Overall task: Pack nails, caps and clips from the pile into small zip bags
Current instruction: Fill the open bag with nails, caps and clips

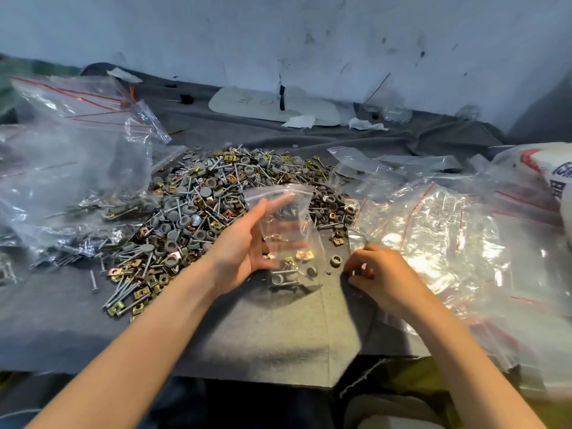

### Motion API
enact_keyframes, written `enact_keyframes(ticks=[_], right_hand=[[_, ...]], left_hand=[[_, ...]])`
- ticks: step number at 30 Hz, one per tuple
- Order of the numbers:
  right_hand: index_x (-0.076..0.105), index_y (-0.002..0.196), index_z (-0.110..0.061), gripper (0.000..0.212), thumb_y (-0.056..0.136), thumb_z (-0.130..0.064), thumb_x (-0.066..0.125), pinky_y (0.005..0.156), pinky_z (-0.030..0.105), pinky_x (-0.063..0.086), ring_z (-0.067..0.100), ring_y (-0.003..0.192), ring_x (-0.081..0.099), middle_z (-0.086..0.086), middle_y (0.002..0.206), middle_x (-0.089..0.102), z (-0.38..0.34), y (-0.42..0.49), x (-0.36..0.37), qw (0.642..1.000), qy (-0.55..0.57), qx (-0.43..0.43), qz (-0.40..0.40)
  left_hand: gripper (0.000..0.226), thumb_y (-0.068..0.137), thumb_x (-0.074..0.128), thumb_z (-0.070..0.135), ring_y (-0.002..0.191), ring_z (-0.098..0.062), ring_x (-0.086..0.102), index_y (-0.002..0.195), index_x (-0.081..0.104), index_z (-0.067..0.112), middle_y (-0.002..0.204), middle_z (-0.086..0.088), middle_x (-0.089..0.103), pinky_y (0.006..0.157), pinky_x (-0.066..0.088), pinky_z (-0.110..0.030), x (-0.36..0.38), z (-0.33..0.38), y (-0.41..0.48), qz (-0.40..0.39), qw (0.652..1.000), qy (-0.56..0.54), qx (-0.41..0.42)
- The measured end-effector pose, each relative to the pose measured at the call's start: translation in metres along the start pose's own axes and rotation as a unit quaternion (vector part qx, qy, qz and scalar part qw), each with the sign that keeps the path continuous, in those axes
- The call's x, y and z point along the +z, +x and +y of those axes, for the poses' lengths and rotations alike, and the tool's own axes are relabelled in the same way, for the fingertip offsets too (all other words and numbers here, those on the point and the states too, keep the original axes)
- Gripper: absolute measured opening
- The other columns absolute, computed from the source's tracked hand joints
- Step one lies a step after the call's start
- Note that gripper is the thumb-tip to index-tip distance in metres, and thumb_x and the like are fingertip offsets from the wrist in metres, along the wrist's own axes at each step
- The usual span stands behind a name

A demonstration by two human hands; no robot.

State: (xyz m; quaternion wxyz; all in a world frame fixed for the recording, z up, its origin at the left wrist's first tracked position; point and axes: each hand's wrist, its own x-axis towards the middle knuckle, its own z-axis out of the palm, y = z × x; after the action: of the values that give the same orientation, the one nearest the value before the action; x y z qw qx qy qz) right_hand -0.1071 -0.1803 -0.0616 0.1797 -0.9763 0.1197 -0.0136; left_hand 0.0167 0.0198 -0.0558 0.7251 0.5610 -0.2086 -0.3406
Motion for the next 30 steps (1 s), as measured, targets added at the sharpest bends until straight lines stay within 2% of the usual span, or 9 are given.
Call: enact_keyframes(ticks=[4,7,11,15,18,21,25,28,30], right_hand=[[0.061,0.084,-0.019,0.012,0.084,-0.011,0.07,0.06,0.014,0.035,0.014,0.077,0.05,-0.006,0.082,0.053,-0.004,0.003,-0.008,1.0,-0.007,0.0,-0.014],[0.068,0.081,-0.011,0.01,0.08,-0.002,0.072,0.059,0.01,0.042,0.008,0.061,0.055,-0.005,0.071,0.06,-0.01,0.005,-0.025,0.986,0.16,-0.007,0.045],[0.066,0.08,-0.013,0.02,0.08,0.007,0.068,0.063,0.021,0.049,0.011,0.059,0.059,0.008,0.068,0.062,-0.033,0.014,-0.062,0.937,0.325,-0.073,0.106],[0.066,0.084,-0.013,0.015,0.082,0.002,0.07,0.067,0.025,0.05,0.011,0.066,0.061,0.005,0.076,0.066,-0.063,0.031,-0.09,0.931,0.311,-0.149,0.122],[0.068,0.086,-0.019,0.01,0.082,-0.011,0.072,0.072,0.023,0.05,0.002,0.075,0.061,-0.011,0.08,0.067,-0.08,0.043,-0.094,0.953,0.208,-0.184,0.122],[0.067,0.089,-0.017,0.01,0.084,-0.008,0.069,0.077,0.03,0.054,0.006,0.08,0.064,-0.008,0.086,0.068,-0.092,0.052,-0.087,0.965,0.162,-0.193,0.074],[0.063,0.091,-0.016,0.011,0.087,-0.005,0.065,0.077,0.036,0.054,0.012,0.078,0.065,-0.006,0.085,0.067,-0.094,0.052,-0.081,0.965,0.156,-0.206,0.032],[0.06,0.094,-0.013,0.011,0.089,-0.004,0.063,0.078,0.031,0.052,0.013,0.08,0.063,-0.006,0.088,0.064,-0.096,0.051,-0.078,0.958,0.163,-0.232,0.052],[0.058,0.093,-0.015,0.013,0.09,-0.003,0.061,0.07,0.032,0.053,0.017,0.071,0.063,-0.006,0.088,0.061,-0.097,0.05,-0.078,0.954,0.183,-0.231,0.048]], left_hand=[[0.036,0.092,0.04,0.045,0.099,-0.026,0.07,0.122,0.059,0.041,0.11,-0.001,0.072,0.087,0.056,-0.043,0.001,-0.022,0.008,0.015,0.999,0.009,0.049],[0.034,0.095,0.051,0.029,0.102,-0.022,0.068,0.129,0.055,0.031,0.107,-0.001,0.072,0.087,0.055,-0.034,-0.002,-0.034,0.008,0.008,0.994,0.018,0.108],[0.039,0.088,0.05,0.017,0.097,-0.014,0.069,0.125,0.053,0.029,0.101,0.004,0.073,0.083,0.054,-0.023,0.001,-0.037,0.005,-0.01,0.987,0.048,0.151],[0.035,0.093,0.054,0.015,0.094,-0.011,0.069,0.126,0.049,0.026,0.097,0.001,0.073,0.082,0.054,-0.022,0.003,-0.037,0.002,-0.012,0.985,0.063,0.161],[0.039,0.09,0.059,0.04,0.097,-0.012,0.068,0.127,0.05,0.028,0.106,-0.004,0.069,0.085,0.053,-0.025,0.005,-0.034,0.001,-0.015,0.981,0.087,0.171],[0.074,0.07,0.063,0.073,0.107,-0.016,0.065,0.132,0.05,0.032,0.119,-0.011,0.066,0.093,0.052,-0.027,0.005,-0.034,0.001,-0.027,0.98,0.099,0.17],[0.093,0.066,0.062,0.077,0.097,-0.018,0.067,0.139,0.045,0.021,0.111,-0.018,0.068,0.087,0.053,-0.025,0.004,-0.035,0.003,-0.029,0.979,0.086,0.181],[0.089,0.063,0.058,0.082,0.101,-0.022,0.068,0.135,0.046,0.033,0.11,-0.008,0.071,0.09,0.053,-0.027,0.002,-0.036,0.004,-0.03,0.979,0.106,0.171],[0.088,0.06,0.057,0.086,0.101,-0.02,0.068,0.132,0.047,0.037,0.11,-0.002,0.072,0.089,0.053,-0.025,0.003,-0.036,0.004,-0.028,0.981,0.112,0.158]])
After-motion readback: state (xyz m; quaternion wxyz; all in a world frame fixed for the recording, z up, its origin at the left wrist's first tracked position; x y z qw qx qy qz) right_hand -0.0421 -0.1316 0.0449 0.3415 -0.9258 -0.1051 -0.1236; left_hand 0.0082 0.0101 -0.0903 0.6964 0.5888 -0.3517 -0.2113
